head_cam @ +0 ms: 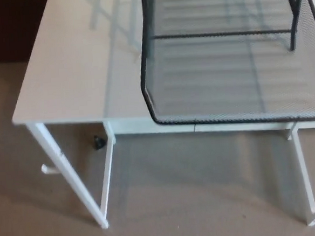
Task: The robot walk towards a table in front and then pushes a layer of a file tray back to its original position using its right hand
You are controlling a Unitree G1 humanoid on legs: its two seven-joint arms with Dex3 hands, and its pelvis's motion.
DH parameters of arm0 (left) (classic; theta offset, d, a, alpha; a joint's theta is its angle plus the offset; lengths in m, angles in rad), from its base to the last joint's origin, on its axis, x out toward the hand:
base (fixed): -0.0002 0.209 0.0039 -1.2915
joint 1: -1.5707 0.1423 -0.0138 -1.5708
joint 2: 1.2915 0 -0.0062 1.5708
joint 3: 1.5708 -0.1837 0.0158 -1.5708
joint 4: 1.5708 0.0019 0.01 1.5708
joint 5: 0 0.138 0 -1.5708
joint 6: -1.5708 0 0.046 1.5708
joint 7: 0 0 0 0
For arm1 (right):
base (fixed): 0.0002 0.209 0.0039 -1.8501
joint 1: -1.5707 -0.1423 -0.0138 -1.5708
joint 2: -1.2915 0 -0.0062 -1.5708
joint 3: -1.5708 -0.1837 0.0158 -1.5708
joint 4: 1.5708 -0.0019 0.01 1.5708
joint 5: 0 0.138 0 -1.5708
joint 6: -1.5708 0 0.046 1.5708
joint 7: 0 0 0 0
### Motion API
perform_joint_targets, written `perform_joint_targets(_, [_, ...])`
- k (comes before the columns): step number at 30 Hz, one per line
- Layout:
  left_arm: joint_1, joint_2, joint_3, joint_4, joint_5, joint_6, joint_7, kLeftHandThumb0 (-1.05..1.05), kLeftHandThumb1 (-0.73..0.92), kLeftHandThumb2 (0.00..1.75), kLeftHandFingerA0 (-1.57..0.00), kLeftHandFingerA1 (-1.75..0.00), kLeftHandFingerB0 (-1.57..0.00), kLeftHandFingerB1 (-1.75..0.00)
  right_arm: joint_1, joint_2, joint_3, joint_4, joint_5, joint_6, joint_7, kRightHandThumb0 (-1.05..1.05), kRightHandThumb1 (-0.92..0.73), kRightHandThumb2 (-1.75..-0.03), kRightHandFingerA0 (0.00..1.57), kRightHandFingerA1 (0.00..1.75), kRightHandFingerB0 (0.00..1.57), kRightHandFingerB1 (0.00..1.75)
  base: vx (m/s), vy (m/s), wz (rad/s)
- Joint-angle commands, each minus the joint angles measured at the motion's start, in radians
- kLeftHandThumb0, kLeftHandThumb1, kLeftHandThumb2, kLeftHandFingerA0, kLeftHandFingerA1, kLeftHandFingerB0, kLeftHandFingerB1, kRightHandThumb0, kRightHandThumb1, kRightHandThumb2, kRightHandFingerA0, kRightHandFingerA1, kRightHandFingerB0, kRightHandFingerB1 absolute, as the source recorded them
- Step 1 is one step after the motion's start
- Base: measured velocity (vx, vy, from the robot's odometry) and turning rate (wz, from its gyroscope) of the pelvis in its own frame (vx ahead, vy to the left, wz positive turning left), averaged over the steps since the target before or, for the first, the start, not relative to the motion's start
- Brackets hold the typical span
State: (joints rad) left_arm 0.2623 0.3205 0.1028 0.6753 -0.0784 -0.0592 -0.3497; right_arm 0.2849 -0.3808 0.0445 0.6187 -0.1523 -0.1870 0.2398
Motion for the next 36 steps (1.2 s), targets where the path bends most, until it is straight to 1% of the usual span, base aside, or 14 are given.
perform_joint_targets(1, [0.008, 0.02, 0.006, -0.004, 0.01, -0.008, -0.001, -0.05, 0.47, 0.88, -0.41, -0.6, -0.21, -0.5, -0.01, -0.001, 0.007, 0.021, -0.015, -0.005, -0.024, -0.24, -0.5, -0.61, 0.7, 0.54, 0.54, 0.47, 0.28, 0.147, -0.2])
perform_joint_targets(2, [0.008, 0.017, 0.005, 0.0, 0.012, -0.014, 0.002, -0.05, 0.47, 0.88, -0.4, -0.59, -0.21, -0.5, -0.007, -0.004, 0.005, 0.018, -0.013, -0.006, -0.022, -0.24, -0.5, -0.61, 0.7, 0.54, 0.54, 0.48, 0.29, 0.227, 0.74])
perform_joint_targets(3, [0.007, 0.017, 0.006, -0.004, 0.009, -0.001, 0.001, -0.07, 0.68, 0.59, -0.49, -0.46, -0.34, -0.37, -0.008, -0.004, 0.006, 0.021, -0.013, -0.009, -0.022, -0.25, -0.49, -0.62, 0.71, 0.55, 0.54, 0.48, 0.31, 0.213, -0.45])
perform_joint_targets(10, [0.021, 0.013, 0.018, -0.052, -0.015, 0.075, -0.006, -0.02, 0.69, 0.59, -0.49, -0.46, -0.34, -0.38, -0.006, -0.008, 0.012, 0.038, -0.011, -0.025, -0.022, -0.24, -0.5, -0.61, 0.71, 0.54, 0.54, 0.48, 0.15, 0.11, 0.03])
perform_joint_targets(11, [0.027, 0.013, 0.016, -0.059, -0.012, 0.078, -0.005, -0.03, 0.69, 0.59, -0.5, -0.46, -0.35, -0.38, -0.001, -0.008, 0.013, 0.034, -0.011, -0.023, -0.022, -0.17, -0.55, -0.55, 0.72, 0.49, 0.56, 0.43, 0.1, -0.008, 0.09])
perform_joint_targets(13, [0.028, 0.012, 0.018, -0.061, -0.015, 0.084, -0.008, -0.01, 0.7, 0.58, -0.5, -0.47, -0.35, -0.38, 0.006, -0.008, 0.012, 0.031, -0.007, -0.03, -0.018, -0.15, -0.56, -0.56, 0.7, 0.5, 0.55, 0.44, 0.11, -0.047, 0.03])
perform_joint_targets(25, [0.02, 0.007, 0.026, -0.071, -0.013, 0.112, -0.013, -0.01, 0.7, 0.58, -0.5, -0.46, -0.35, -0.38, 0.003, -0.011, 0.018, 0.014, -0.005, -0.017, -0.019, -0.16, -0.55, -0.56, 0.72, 0.5, 0.55, 0.44, 0.05, -0.122, -0.01])
perform_joint_targets(26, [0.02, 0.007, 0.026, -0.071, -0.013, 0.108, -0.015, -0.01, 0.7, 0.58, -0.5, -0.47, -0.35, -0.38, -0.001, -0.012, 0.019, 0.018, -0.008, -0.019, -0.021, -0.17, -0.55, -0.55, 0.72, 0.5, 0.55, 0.43, 0.03, 0.027, -0.08])
perform_joint_targets(27, [0.02, 0.006, 0.026, -0.073, -0.011, 0.108, -0.012, -0.01, 0.7, 0.58, -0.5, -0.47, -0.36, -0.38, -0.002, -0.011, 0.02, 0.019, -0.009, -0.019, -0.023, -0.24, -0.5, -0.61, 0.69, 0.54, 0.53, 0.48, 0.0, 0.0, 0.0])
perform_joint_targets(29, [0.023, 0.006, 0.025, -0.078, -0.007, 0.109, -0.006, -0.02, 0.7, 0.58, -0.51, -0.47, -0.36, -0.38, -0.002, -0.011, 0.023, 0.014, -0.015, -0.005, -0.027, -0.19, -0.55, -0.56, 0.73, 0.49, 0.55, 0.43, 0.05, 0.093, -0.05])
perform_joint_targets(31, [0.022, 0.007, 0.024, -0.076, -0.004, 0.11, -0.006, -0.02, 0.7, 0.59, -0.5, -0.46, -0.35, -0.38, -0.003, -0.01, 0.022, 0.016, -0.012, -0.008, -0.025, -0.17, -0.55, -0.56, 0.72, 0.5, 0.55, 0.43, -0.01, 0.138, -0.03])
perform_joint_targets(32, [0.021, 0.007, 0.026, -0.075, -0.006, 0.107, -0.012, -0.02, 0.7, 0.59, -0.49, -0.47, -0.34, -0.38, -0.002, -0.013, 0.023, 0.015, -0.015, -0.012, -0.025, -0.17, -0.55, -0.56, 0.72, 0.5, 0.55, 0.43, -0.02, 0.27, 0.7])
perform_joint_targets(33, [0.021, 0.006, 0.027, -0.074, -0.006, 0.108, -0.01, -0.02, 0.7, 0.58, -0.5, -0.46, -0.36, -0.38, -0.002, -0.012, 0.023, 0.017, -0.014, -0.012, -0.026, -0.25, -0.5, -0.62, 0.7, 0.54, 0.54, 0.48, -0.01, 0.26, -0.14])
perform_joint_targets(36, [0.02, 0.006, 0.029, -0.07, -0.005, 0.102, -0.01, -0.02, 0.69, 0.58, -0.5, -0.47, -0.36, -0.38, -0.005, -0.013, 0.026, 0.022, -0.019, -0.017, -0.031, -0.25, -0.51, -0.62, 0.7, 0.54, 0.53, 0.48, 0.0, 0.112, 0.16])
